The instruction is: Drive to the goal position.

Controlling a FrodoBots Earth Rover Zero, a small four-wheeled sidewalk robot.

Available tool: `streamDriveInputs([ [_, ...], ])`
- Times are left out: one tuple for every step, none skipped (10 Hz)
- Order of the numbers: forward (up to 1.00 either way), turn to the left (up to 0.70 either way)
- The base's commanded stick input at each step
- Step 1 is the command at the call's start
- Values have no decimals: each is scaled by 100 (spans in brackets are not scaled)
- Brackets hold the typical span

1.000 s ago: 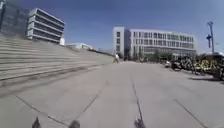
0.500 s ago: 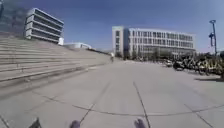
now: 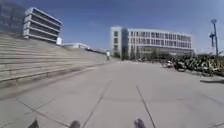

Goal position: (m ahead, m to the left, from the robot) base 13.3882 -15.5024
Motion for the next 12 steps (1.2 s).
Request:
streamDriveInputs([
  [70, -31],
  [70, -31],
  [70, -31],
  [70, -31],
  [70, -29],
  [70, -6],
  [70, 0],
  [70, 0],
  [70, 0],
  [70, 0],
  [70, -11],
  [70, -30],
])
